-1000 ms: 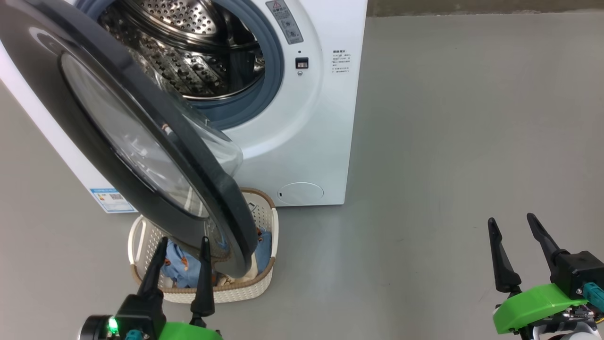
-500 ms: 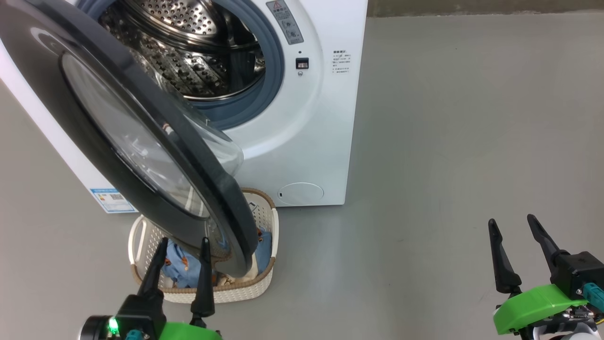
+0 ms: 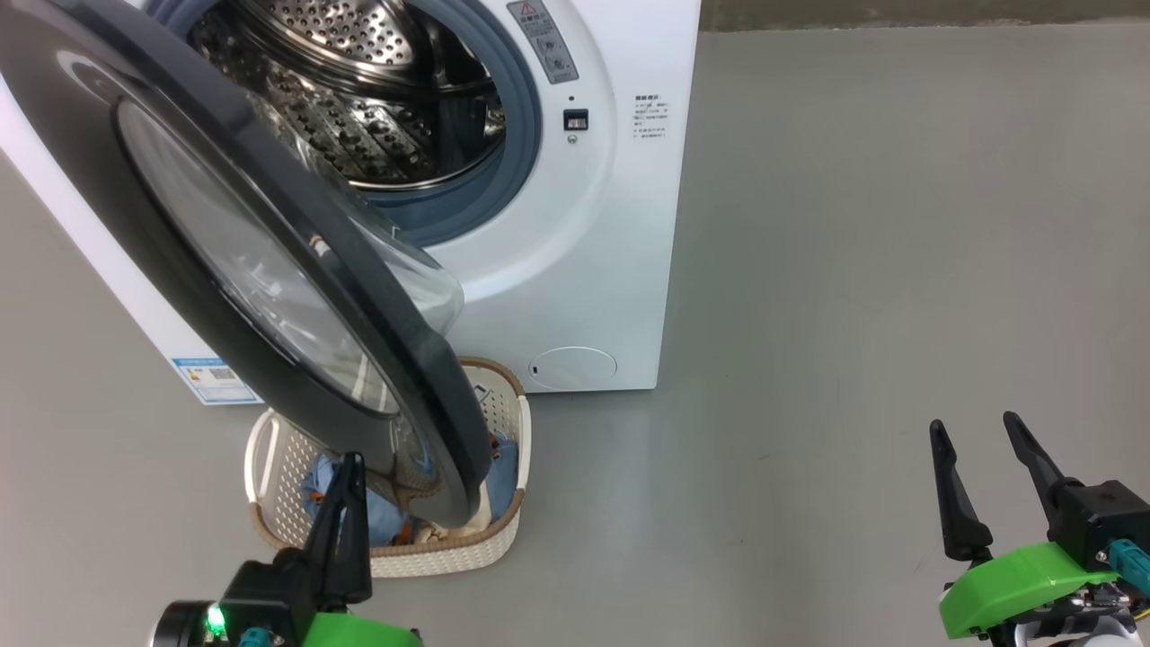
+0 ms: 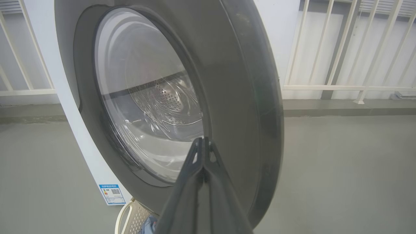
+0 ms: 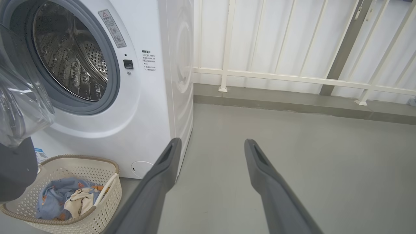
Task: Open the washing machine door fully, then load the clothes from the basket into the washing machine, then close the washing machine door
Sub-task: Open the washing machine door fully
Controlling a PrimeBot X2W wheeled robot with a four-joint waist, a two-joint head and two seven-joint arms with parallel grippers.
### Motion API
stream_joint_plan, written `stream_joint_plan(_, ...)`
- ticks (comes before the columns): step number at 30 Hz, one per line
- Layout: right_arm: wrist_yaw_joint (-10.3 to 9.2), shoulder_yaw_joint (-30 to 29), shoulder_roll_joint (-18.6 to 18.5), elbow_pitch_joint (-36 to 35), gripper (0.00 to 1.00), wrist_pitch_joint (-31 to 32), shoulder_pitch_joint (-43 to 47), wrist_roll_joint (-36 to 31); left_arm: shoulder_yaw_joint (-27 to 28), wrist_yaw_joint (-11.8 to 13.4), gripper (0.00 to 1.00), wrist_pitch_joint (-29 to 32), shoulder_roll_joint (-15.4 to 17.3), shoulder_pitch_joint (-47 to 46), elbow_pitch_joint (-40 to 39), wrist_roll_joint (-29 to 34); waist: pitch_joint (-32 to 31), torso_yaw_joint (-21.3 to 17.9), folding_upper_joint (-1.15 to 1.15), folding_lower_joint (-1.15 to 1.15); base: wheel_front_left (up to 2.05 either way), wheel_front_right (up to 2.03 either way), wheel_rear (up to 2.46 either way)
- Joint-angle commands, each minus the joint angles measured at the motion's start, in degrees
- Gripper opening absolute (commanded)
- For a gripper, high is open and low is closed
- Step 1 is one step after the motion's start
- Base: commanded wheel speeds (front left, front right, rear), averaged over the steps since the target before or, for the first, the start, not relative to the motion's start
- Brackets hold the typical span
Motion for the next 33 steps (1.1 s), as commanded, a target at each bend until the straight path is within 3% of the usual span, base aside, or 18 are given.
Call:
stream_joint_plan(1, 0.09, 1.13, -0.3, -1.32, 1.0, -0.57, -1.31, 0.51, 1.95, -0.07, 0.0, -0.37, 0.52, -1.31, -1.06, -0.37, -0.03, 0.01, 0.0, 0.0, 0.0, 0.0, 0.0)
stream_joint_plan(22, 0.09, 1.12, -0.3, 0.39, 1.0, -1.04, -1.64, 2.33, 6.06, -0.2, 0.0, -0.37, 0.52, -5.31, -8.24, -2.72, -0.56, 0.14, 0.0, 0.0, 0.0, 0.0, 0.0)
stream_joint_plan(33, 0.09, 1.93, -0.3, 1.15, 1.0, -0.95, -1.77, 2.02, 8.21, -2.91, 0.0, -0.37, 0.52, -14.97, -11.97, -2.4, -2.01, -0.55, 0.0, 0.0, 0.0, 0.0, 0.0)
